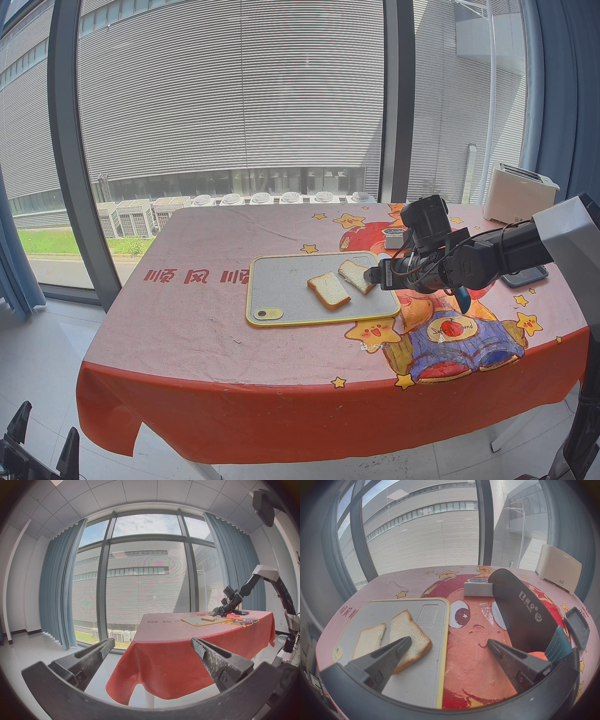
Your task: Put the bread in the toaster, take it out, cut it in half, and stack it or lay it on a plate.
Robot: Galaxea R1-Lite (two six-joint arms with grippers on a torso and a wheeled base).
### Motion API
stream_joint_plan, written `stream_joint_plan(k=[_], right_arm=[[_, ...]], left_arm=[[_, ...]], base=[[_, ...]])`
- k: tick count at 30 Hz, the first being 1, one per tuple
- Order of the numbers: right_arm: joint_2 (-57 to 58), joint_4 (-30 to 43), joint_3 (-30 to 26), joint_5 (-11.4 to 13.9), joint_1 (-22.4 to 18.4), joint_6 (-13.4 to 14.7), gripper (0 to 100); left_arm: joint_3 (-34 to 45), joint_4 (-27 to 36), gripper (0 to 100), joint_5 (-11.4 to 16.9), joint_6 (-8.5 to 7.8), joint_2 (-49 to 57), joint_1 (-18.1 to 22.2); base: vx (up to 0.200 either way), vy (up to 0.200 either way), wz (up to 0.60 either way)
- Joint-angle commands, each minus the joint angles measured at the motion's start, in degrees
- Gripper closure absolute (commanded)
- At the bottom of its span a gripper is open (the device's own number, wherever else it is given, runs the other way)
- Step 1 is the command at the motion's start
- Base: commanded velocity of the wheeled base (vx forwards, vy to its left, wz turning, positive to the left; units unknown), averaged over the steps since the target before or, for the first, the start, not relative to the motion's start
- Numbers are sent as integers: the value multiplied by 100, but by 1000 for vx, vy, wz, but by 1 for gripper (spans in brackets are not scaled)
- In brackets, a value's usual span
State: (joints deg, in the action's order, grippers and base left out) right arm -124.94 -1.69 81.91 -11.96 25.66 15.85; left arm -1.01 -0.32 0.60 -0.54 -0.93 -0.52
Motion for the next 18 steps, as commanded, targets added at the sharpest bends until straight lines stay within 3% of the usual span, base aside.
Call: stream_joint_plan(k=[1, 12, 18], right_arm=[[-4, 2, 1, -35, 44, -12, 0], [22, 2, 9, -184, 123, -55, 0], [31, 2, 1, -333, 150, -240, 0]], left_arm=[[101, -3, 0, 2, 1, 93, 0], [101, -3, 0, 2, 1, 93, 0], [101, -12, 0, 2, 1, 93, 0]], base=[[0, 0, 0], [0, 0, 0], [0, 0, 0]])
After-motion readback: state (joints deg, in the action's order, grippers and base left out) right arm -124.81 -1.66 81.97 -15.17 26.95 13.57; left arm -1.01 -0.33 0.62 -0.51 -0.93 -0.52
